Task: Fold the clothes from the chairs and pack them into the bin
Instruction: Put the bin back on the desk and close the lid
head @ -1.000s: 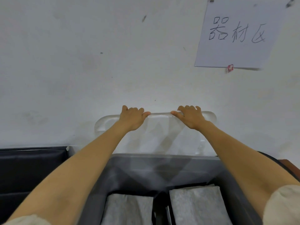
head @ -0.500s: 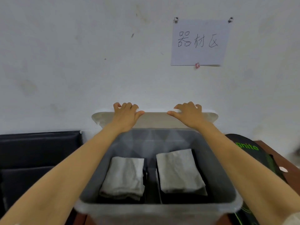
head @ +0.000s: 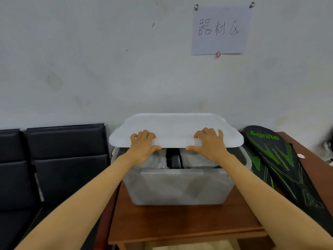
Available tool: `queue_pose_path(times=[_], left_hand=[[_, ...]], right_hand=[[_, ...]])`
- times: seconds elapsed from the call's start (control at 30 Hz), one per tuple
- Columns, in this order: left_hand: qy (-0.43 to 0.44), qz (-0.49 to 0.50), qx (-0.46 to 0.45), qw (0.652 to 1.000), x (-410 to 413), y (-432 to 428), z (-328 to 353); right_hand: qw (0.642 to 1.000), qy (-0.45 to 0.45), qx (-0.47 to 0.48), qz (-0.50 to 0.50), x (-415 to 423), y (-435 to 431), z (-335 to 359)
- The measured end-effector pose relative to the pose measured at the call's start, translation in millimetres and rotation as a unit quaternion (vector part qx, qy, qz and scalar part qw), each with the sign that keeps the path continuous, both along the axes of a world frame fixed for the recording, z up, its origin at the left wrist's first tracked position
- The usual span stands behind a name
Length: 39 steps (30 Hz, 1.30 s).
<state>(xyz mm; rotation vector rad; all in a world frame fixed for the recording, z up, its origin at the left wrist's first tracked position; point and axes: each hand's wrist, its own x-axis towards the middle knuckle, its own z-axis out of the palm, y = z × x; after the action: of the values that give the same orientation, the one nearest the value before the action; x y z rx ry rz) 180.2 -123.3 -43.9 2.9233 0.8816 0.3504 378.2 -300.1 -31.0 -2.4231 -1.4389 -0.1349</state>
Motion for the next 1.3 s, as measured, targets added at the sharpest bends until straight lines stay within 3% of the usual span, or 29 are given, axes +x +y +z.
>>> queue_pose_path(times=[0.7, 0.87, 1.07, 1.2, 1.3], left_hand=[[-0.052, -0.043, -0.039, 0.997, -34.4, -51.0, -55.0], [-0.076, 0.012, -0.044, 0.996, -26.8, -62.0, -52.7], [0.035, 0.044, -0.027, 0.998, 12.8, -70.3, -30.6], [0.053, -0.02, -0.047, 0.997, 56.6, -85.7, -22.4], [0.062, -0.045, -0.078, 0.994, 81.3, -96.5, -26.2]], right_hand=[[0.996, 0.04, 0.071, -0.039, -37.5, -55.8, -59.9], [0.995, 0.024, 0.099, -0.019, -33.0, -60.4, -66.2], [0.989, 0.05, 0.051, -0.126, -6.8, -55.2, -54.7], [0.973, 0.028, 0.041, -0.223, 28.7, -56.4, -51.2], [0.961, 0.08, 0.047, -0.26, 52.4, -58.0, -52.5]])
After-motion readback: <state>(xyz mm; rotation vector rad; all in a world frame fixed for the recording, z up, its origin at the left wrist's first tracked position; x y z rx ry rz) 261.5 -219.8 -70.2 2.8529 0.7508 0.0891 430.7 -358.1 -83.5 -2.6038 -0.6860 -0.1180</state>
